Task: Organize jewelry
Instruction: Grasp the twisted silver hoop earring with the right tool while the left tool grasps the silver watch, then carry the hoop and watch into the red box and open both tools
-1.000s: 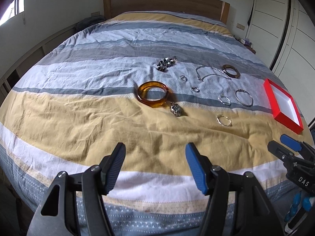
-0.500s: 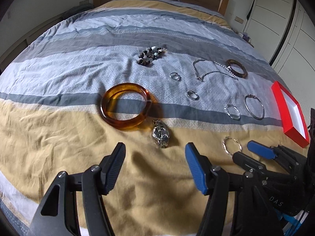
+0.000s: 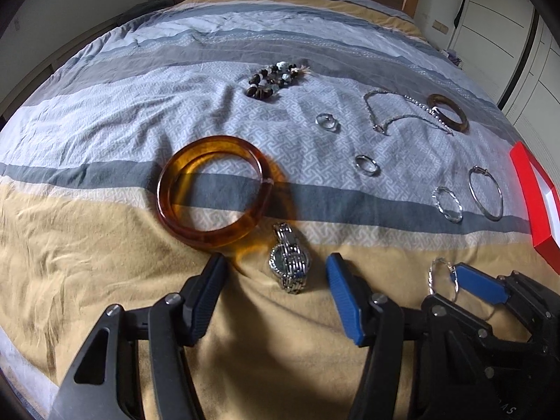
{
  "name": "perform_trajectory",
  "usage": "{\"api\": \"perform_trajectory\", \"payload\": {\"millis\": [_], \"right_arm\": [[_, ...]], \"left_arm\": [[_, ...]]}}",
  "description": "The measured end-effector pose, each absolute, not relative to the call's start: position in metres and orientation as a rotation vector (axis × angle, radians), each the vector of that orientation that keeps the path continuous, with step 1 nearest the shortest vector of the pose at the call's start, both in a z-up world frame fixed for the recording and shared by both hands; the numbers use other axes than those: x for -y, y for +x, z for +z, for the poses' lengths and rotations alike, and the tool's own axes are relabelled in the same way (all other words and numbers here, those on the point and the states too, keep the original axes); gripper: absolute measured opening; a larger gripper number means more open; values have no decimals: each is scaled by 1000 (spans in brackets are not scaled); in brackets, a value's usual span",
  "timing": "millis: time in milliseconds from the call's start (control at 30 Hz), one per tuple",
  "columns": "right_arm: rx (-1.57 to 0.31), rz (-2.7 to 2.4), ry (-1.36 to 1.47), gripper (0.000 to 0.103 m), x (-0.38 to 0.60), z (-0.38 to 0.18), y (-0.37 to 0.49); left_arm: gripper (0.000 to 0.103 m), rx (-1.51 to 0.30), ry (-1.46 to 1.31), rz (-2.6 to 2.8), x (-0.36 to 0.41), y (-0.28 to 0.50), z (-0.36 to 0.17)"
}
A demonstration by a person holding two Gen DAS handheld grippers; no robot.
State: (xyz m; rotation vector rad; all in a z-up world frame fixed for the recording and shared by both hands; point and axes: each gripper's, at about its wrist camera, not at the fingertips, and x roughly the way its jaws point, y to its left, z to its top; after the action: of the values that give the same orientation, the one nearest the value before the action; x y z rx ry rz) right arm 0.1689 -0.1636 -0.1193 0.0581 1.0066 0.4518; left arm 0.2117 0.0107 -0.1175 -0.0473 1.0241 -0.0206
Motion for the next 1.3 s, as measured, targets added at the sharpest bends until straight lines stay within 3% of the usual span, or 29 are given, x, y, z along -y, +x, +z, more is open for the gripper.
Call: {"api": "perform_trajectory", "payload": {"millis": [133, 200, 733, 1000, 1300], "right_arm": [[-1011, 443, 20, 48, 157, -125, 169], [-1007, 439, 12, 42, 157, -127, 169], [-898, 370, 123, 41, 229, -70, 126], [-825, 134, 131, 41, 356, -28, 102], [-911, -64, 111, 41, 492, -47, 129]], "left_arm": [[39, -1019, -30, 0, -10, 212, -119], [23, -1017, -20, 1, -9, 212, -118], [22, -975, -13, -135, 36, 176, -67], [22, -952, 0, -376, 144, 181, -30], [22, -928, 47, -626, 294, 205, -17]]}}
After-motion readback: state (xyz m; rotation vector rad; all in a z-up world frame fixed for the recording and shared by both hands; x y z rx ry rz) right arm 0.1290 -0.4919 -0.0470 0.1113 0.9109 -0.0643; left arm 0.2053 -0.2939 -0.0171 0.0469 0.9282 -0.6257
